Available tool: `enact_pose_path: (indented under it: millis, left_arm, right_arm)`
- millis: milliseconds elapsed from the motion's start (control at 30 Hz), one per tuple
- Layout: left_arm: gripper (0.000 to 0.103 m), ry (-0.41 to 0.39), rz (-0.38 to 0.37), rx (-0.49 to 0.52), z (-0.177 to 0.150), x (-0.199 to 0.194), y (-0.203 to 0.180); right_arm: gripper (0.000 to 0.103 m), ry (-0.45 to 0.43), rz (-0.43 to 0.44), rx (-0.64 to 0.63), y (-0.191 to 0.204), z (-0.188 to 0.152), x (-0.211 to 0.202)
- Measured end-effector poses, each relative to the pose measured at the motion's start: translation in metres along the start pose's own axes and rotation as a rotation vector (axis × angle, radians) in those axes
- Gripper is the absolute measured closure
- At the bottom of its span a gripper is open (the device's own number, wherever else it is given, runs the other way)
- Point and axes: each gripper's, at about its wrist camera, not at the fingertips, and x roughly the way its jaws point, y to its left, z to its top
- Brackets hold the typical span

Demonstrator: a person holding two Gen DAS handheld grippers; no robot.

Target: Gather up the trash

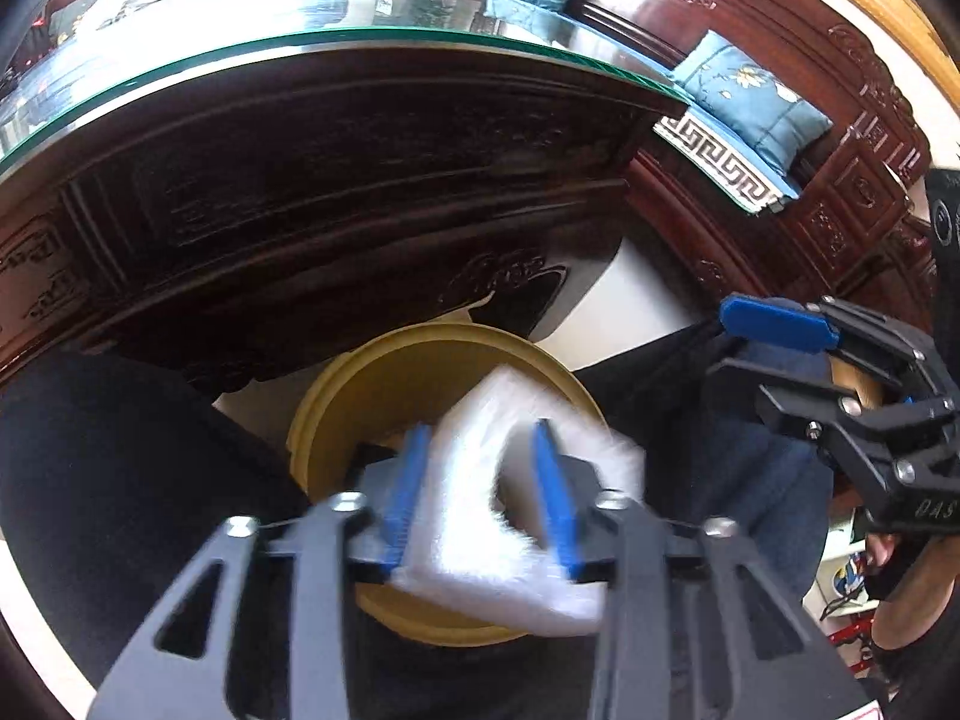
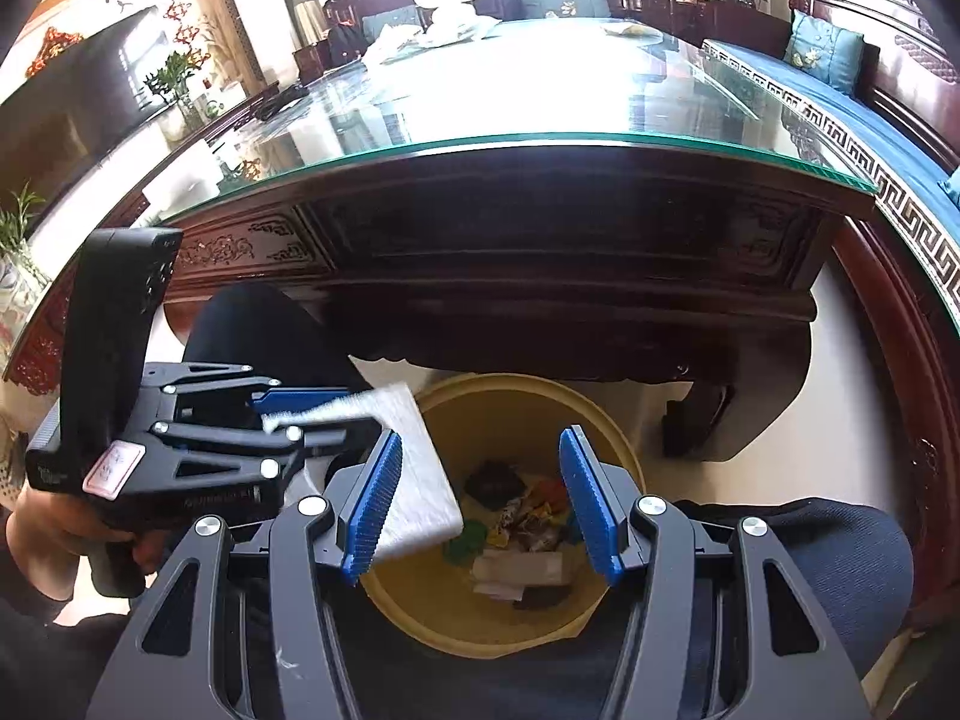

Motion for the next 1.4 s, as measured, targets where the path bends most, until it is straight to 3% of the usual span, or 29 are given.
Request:
enact_pose_path:
  millis: [300, 500, 733, 1100, 1233, 1400]
  left_arm:
    - [0.057, 0.022, -0.019, 0.032, -0.004, 0.005, -0.008]
    - [0.057, -0.032, 0.010, 0.033, 0.008, -0.010, -0.007]
    - [0.057, -0.136, 0.051, 0.006, 0.036, -0.046, 0.002]
    - [0.045, -0.326, 0.150, 0.005, 0.125, -0.100, 0.023]
    - [0.041, -0.354, 0.189, 0.000, 0.161, -0.107, 0.042]
    - [0.027, -0.374, 0.230, -0.043, 0.205, -0.103, 0.080]
  right_arm:
    - [0.049, 0.009, 0.014, 0.001, -0.003, 0.002, 0.003]
    - [0.049, 0.006, 0.028, -0.009, 0.001, 0.009, 0.004]
    - [0.048, -0.060, 0.028, -0.034, 0.008, 0.037, -0.008]
    - [0.045, -0.188, 0.054, -0.110, 0.027, 0.135, -0.012]
    - [0.043, -0.200, 0.061, -0.128, 0.024, 0.182, 0.001]
    - [0.033, -0.206, 0.036, -0.118, 0.011, 0.236, 0.027]
